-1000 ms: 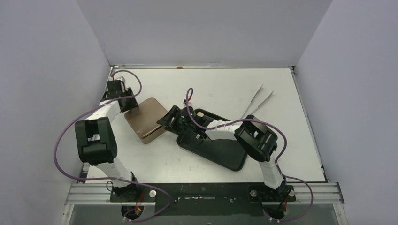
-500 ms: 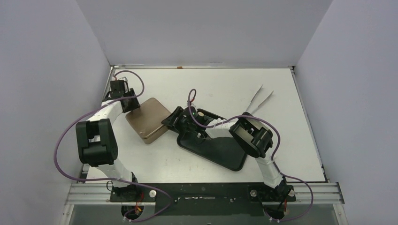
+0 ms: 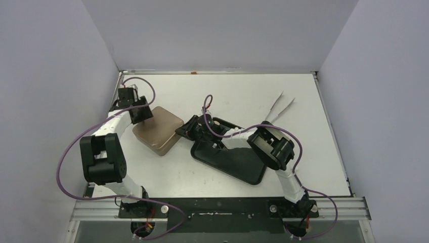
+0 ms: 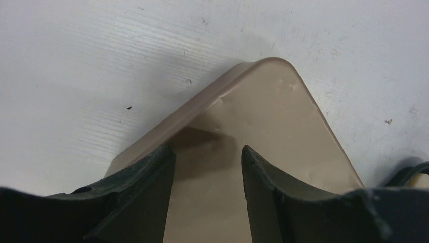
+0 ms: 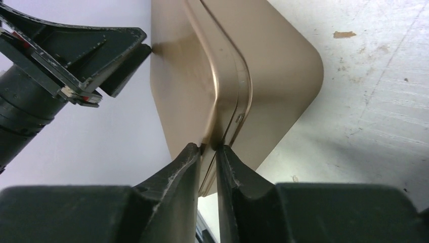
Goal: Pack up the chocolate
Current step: Close the box lid on the packing box.
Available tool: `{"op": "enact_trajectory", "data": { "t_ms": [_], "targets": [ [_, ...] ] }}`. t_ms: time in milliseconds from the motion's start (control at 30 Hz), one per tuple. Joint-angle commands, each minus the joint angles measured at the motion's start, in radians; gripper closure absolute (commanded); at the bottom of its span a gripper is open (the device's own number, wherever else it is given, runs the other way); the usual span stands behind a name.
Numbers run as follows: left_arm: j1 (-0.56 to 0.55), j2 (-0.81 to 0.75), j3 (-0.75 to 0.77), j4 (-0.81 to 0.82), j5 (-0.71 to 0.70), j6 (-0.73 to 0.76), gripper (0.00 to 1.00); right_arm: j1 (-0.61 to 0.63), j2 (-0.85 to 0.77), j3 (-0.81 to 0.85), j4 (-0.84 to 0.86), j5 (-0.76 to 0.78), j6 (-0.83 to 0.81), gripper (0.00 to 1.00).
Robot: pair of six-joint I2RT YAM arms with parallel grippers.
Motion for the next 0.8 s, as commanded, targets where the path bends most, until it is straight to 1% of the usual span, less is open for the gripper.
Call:
{"op": "enact_trajectory", "data": {
  "t_ms": [0, 133, 300, 433, 467, 533, 633, 767],
  "targets": [
    [-0.005, -0.052, -0.022, -0.036, 0.036, -0.007, 0.5, -0.014, 0.025, -0.007, -0.015, 0.059, -0.045, 0.87],
    [-0.003, -0.045, -0.035, -0.048, 0.046, 0.004, 0.5, -0.035, 0.036, 0.01, -0.062, 0.082, -0.083, 0.91],
    [-0.005, -0.055, -0.044, -0.068, 0.07, 0.005, 0.53, -0.062, 0.038, 0.025, -0.099, 0.088, -0.128, 0.89],
    [-0.007, -0.097, -0.07, -0.066, 0.117, -0.017, 0.53, -0.094, 0.048, 0.1, -0.194, 0.09, -0.228, 0.83],
    [-0.006, -0.109, -0.079, -0.062, 0.144, -0.027, 0.52, -0.106, 0.054, 0.123, -0.208, 0.078, -0.251, 0.82],
    [-0.005, -0.134, -0.085, -0.06, 0.154, -0.035, 0.52, -0.127, 0.053, 0.147, -0.221, 0.053, -0.289, 0.79],
    [0.0, -0.17, -0.083, -0.06, 0.1, -0.036, 0.49, -0.14, 0.01, 0.144, -0.231, 0.059, -0.337, 0.73],
    [0.026, -0.202, -0.077, -0.039, 0.031, -0.031, 0.47, -0.139, -0.056, 0.13, -0.246, 0.082, -0.386, 0.59]
  ]
}}
